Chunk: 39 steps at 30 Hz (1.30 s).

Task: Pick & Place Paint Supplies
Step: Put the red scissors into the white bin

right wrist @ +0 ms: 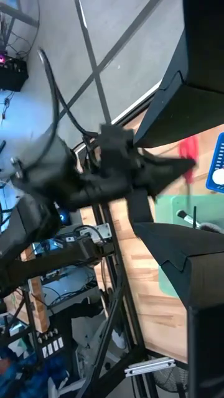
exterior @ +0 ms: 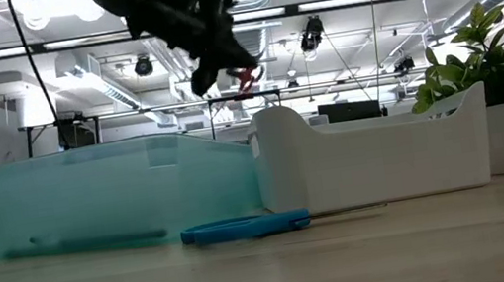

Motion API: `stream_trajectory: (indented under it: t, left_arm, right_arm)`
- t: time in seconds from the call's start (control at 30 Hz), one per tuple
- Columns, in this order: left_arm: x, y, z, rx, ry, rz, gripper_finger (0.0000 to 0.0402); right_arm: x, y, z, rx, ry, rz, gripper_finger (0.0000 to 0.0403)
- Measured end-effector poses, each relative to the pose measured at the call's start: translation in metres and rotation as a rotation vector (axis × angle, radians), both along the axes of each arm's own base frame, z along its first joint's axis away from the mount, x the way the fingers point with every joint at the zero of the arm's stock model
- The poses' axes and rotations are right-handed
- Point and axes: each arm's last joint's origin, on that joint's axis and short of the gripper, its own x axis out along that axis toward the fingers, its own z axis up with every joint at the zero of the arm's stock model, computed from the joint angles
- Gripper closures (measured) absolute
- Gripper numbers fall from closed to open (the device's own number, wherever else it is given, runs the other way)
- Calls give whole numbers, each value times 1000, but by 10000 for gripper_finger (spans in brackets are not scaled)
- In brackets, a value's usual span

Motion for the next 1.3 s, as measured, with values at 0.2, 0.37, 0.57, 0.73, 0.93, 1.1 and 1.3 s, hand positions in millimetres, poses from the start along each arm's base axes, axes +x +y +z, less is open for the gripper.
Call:
stream_trajectory:
  t: [0.2, 0.37, 0.57, 0.73, 0.93, 1.1, 1.3]
  left_arm:
    - [21, -60, 3, 74, -55, -241, 397]
    - [30, -105, 4, 138, -89, -427, 397]
    - [50, -133, -12, 147, -148, -511, 397]
    - [66, -143, -35, 122, -144, -513, 397]
    - [76, -152, -57, 185, -120, -531, 397]
    - [81, -156, -76, 205, -78, -539, 397]
    - [83, -160, -82, 279, -66, -552, 397]
  right_arm:
    - [-2, 1, -1, -24, 18, 11, 198]
    - [-7, 1, 0, -26, 27, 9, 198]
    - [-7, 1, 0, -35, 28, 12, 198]
    - [-7, 1, 0, -17, 28, 6, 198]
    - [-7, 1, -2, -6, 35, 5, 198]
    - [-7, 1, -2, 8, 35, 0, 198]
    - [-7, 1, -2, 6, 33, 0, 198]
